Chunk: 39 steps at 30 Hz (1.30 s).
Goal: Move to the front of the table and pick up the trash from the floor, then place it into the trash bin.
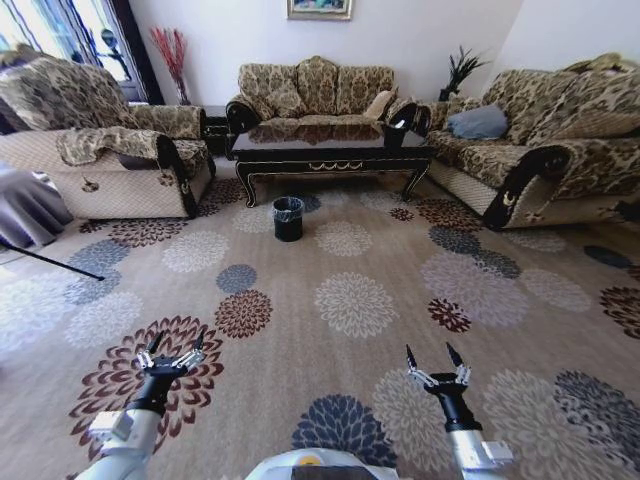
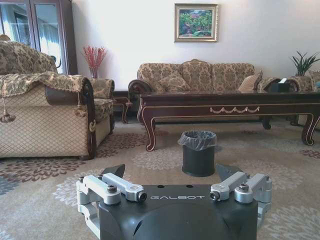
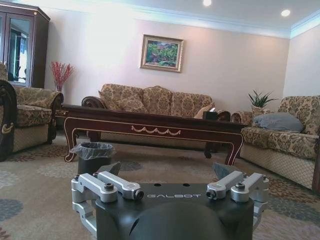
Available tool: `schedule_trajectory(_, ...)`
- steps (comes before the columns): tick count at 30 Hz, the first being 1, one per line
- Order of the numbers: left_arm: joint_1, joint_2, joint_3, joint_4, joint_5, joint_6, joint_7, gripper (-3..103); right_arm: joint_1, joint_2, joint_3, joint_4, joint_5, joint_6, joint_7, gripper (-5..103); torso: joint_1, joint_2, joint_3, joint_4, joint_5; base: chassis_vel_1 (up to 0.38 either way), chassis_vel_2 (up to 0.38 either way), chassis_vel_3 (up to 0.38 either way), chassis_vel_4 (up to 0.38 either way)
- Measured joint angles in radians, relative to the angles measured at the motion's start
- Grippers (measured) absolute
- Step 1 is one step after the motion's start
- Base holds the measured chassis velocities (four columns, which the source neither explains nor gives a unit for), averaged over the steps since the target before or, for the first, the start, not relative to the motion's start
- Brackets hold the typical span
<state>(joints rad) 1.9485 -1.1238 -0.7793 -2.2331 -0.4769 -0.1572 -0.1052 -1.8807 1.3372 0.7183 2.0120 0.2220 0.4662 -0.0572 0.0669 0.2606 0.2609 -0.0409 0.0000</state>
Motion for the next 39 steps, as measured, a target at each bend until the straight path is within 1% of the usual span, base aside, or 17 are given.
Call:
schedule_trajectory(9,0.0,0.0,0.0,0.0,0.0,0.0,0.0,100,0.0,0.0,0.0,0.0,0.0,0.0,0.0,100,0.012,0.04,0.027,-0.0001,0.0,0.0,0.0,0.0,0.0)
schedule_trajectory(10,0.0,0.0,0.0,0.0,0.0,0.0,0.0,100,0.0,0.0,0.0,0.0,0.0,0.0,0.0,100,0.012,0.04,0.027,-0.0001,0.0,0.0,0.0,0.0,0.0)
schedule_trajectory(14,0.0,0.0,0.0,0.0,0.0,0.0,0.0,100,0.0,0.0,0.0,0.0,0.0,0.0,0.0,100,0.017,0.06,0.044,0.0,-0.0001,0.0,0.0,0.0,0.0)
schedule_trajectory(22,0.0,0.0,0.0,0.0,0.0,0.0,0.0,100,0.0,0.0,0.0,0.0,0.0,0.0,0.0,100,0.025,0.083,0.058,0.0,0.0002,-0.041,-0.038,0.039,0.042)
schedule_trajectory(25,0.0,0.0,0.0,0.0,0.0,0.0,0.0,100,0.0,0.0,0.0,0.0,0.0,0.0,0.0,100,0.034,0.106,0.073,-0.0002,-0.0004,0.0,0.0,0.0,0.0)
schedule_trajectory(27,0.0,0.0,0.0,0.0,0.0,0.0,0.0,100,0.0,0.0,0.0,0.0,0.0,0.0,0.0,100,0.035,0.111,0.075,-0.0002,-0.0003,0.0,0.0,0.0,0.0)
schedule_trajectory(30,0.0,0.0,0.0,0.0,0.0,0.0,0.0,100,0.0,0.0,0.0,0.0,0.0,0.0,0.0,100,0.04,0.126,0.086,-0.0002,-0.0002,-0.022,-0.017,0.01,0.011)
schedule_trajectory(39,0.0,0.0,0.0,0.0,0.0,0.0,0.0,100,0.0,0.0,0.0,0.0,0.0,0.0,0.0,100,0.048,0.148,0.101,-0.0004,0.0003,-0.073,-0.067,0.069,0.072)
